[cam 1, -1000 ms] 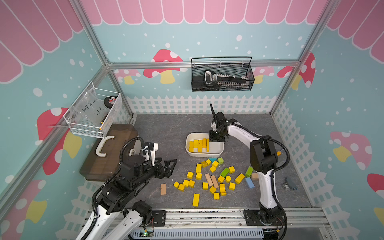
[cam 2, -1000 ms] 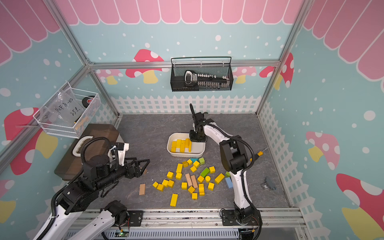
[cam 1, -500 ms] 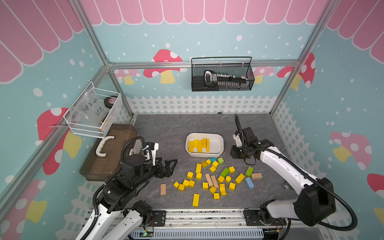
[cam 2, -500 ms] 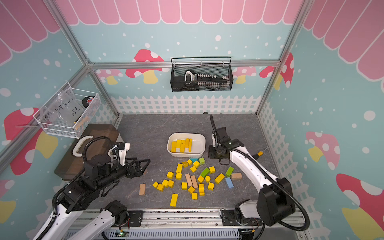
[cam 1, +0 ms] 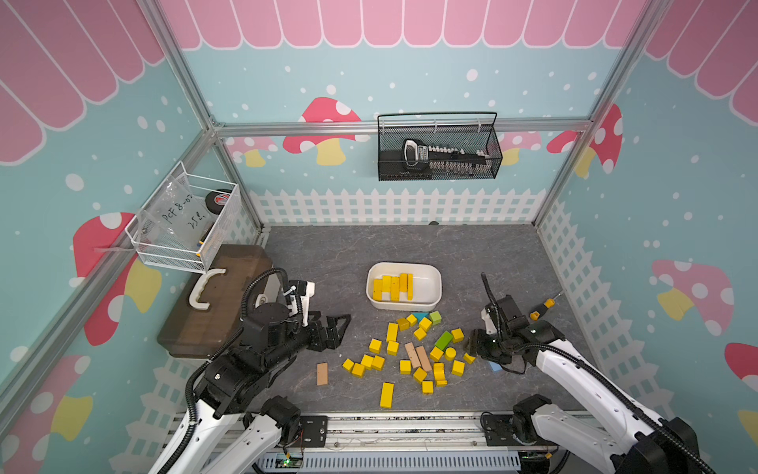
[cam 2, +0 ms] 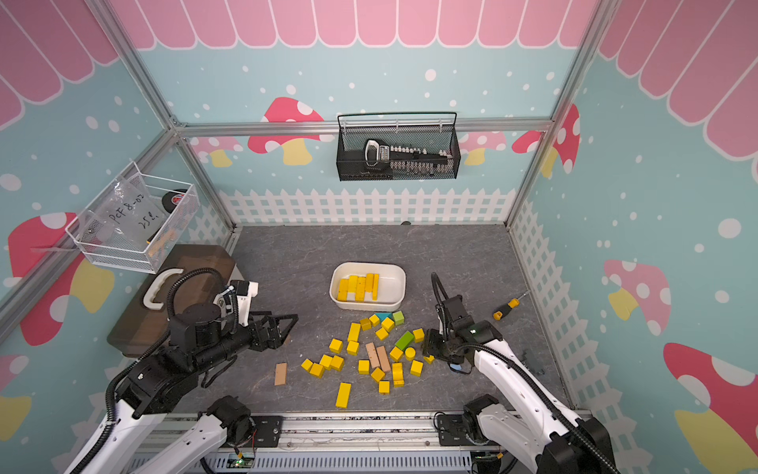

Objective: Pick out the yellow building blocks
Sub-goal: Pick up the building block from the center of the board.

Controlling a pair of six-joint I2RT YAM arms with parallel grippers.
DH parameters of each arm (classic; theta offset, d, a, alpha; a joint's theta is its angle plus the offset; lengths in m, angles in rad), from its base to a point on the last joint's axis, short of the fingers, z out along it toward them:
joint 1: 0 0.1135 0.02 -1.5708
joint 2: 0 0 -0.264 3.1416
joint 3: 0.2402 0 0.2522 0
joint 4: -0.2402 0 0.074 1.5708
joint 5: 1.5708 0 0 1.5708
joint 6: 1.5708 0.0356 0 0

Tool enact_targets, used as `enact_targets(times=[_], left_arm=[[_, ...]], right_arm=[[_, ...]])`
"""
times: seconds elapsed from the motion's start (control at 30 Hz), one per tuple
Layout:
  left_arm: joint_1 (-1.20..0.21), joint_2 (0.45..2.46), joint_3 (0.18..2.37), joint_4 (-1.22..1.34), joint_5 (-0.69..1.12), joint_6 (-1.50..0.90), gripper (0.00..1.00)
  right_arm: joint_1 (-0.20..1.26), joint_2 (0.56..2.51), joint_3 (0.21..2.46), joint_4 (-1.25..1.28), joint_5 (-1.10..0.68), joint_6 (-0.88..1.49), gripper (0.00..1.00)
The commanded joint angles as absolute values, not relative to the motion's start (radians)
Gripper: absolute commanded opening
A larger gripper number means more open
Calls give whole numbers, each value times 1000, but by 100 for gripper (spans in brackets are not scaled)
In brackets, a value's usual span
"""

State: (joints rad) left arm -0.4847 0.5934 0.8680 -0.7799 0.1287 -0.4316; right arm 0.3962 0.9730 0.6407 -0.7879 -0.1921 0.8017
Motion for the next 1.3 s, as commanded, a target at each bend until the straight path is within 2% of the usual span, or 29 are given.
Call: enact_targets(times=[0.0,0.03,0.23,0.43,0.57,0.7,0.87,1.1,1.17,1.27], left_arm=[[-480,598,865,-772,144,-438,99],[-480,598,865,-772,144,-436,99],[-480,594,864,-772,140,-437,99],[-480,606,865,-771,147,-436,99],[-480,598,865,-769,142,-436,99],[-480,594,864,-771,141,-436,99],[-480,593,865,-770,142,-436,99],[-480,586,864,-770,140,-436,99],[-480,587,864,-771,140,-436,99],[-480,586,864,-770,139,-436,99]], right_arm=[[393,954,598,-738,-253,933,93],[393,954,595,-733,-239,936,99],[382,989,597,-742,-181,935,97],[354,1052,600,-719,-197,957,76],[329,1087,609,-713,-203,956,76],[315,1116,610,-689,-205,957,68],[307,1187,633,-674,-207,947,52],[304,1255,645,-674,-200,937,39],[302,1259,644,-675,-195,938,32],[301,1256,639,-677,-187,940,28]])
